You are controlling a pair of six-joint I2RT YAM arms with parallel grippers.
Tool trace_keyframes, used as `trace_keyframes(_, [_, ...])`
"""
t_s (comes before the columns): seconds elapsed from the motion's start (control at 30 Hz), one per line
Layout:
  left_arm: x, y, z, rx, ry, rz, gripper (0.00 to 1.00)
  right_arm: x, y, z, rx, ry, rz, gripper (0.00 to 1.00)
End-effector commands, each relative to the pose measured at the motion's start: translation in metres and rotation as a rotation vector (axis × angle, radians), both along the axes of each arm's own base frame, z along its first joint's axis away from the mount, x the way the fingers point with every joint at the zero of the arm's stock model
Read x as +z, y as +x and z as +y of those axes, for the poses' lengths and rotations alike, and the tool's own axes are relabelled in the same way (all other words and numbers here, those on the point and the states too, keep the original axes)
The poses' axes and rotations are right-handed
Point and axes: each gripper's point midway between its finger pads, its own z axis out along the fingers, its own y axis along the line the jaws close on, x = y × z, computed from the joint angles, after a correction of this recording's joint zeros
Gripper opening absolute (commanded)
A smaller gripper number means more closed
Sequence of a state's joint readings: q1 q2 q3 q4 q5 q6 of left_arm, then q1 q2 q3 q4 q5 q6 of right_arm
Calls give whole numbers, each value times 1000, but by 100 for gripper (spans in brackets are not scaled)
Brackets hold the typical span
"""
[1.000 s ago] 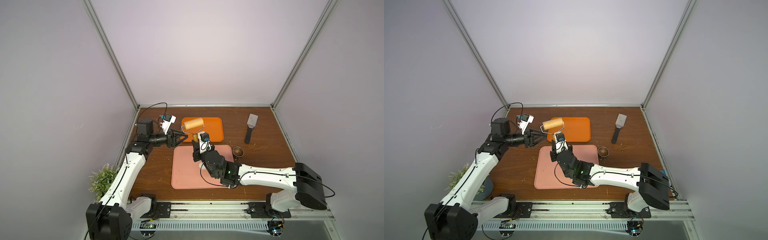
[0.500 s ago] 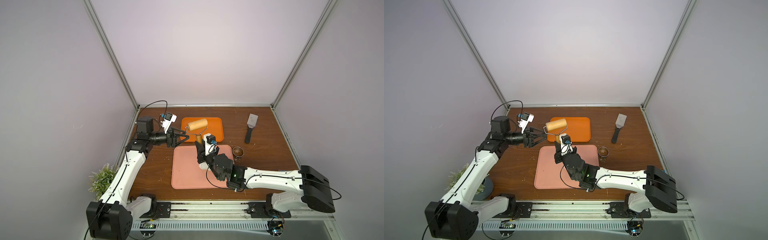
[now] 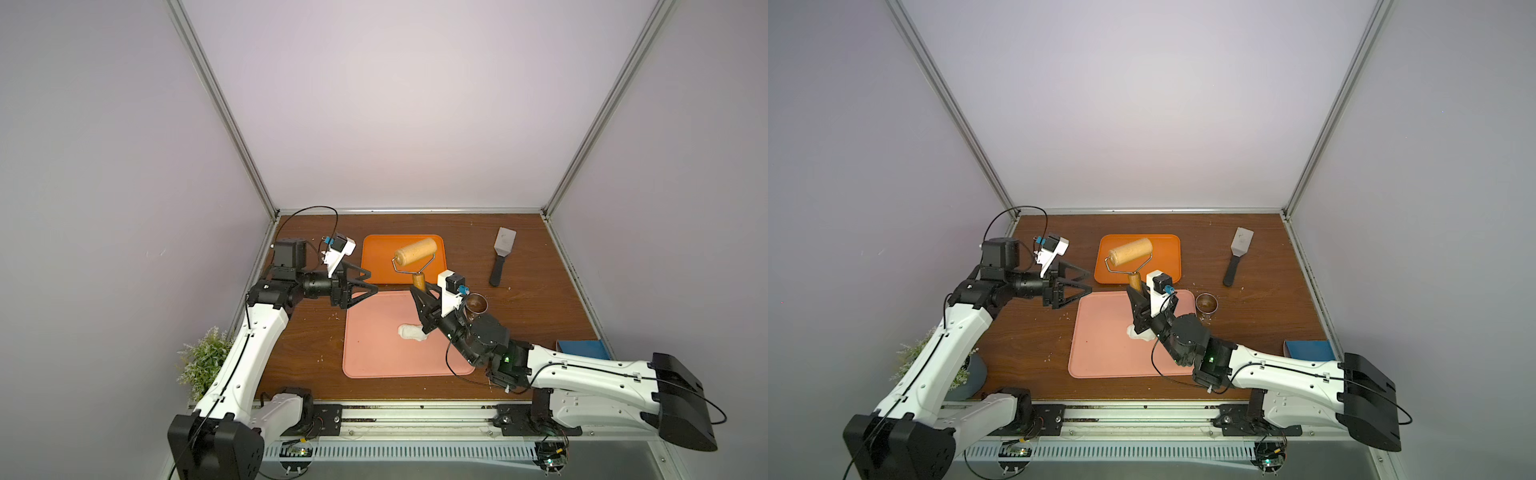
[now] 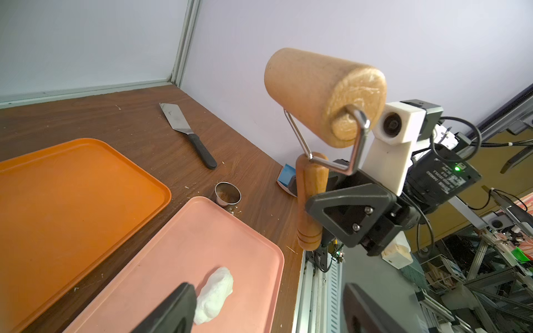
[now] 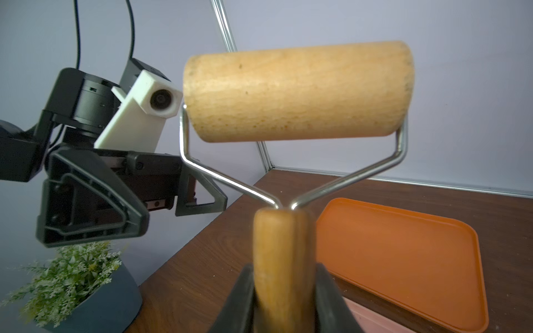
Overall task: Roll out the dumpling wrappers from the dough
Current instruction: Pick up the rolling pin from the center of the board.
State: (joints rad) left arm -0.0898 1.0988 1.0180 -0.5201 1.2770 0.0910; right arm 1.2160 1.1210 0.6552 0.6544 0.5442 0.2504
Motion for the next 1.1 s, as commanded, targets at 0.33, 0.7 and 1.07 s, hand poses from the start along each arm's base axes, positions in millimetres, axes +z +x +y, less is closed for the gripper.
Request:
trace_keyframes(0.33, [1, 9, -4, -12, -11, 65, 67, 27, 9, 30, 8, 66, -29, 0])
trace_keyframes(0.7, [3, 33, -3, 52, -4, 118, 49, 23, 24, 59, -40, 20, -45, 0])
trace_keyframes(1.07, [14, 47, -3, 135, -118, 94, 22, 15, 24, 71, -84, -37, -57, 0])
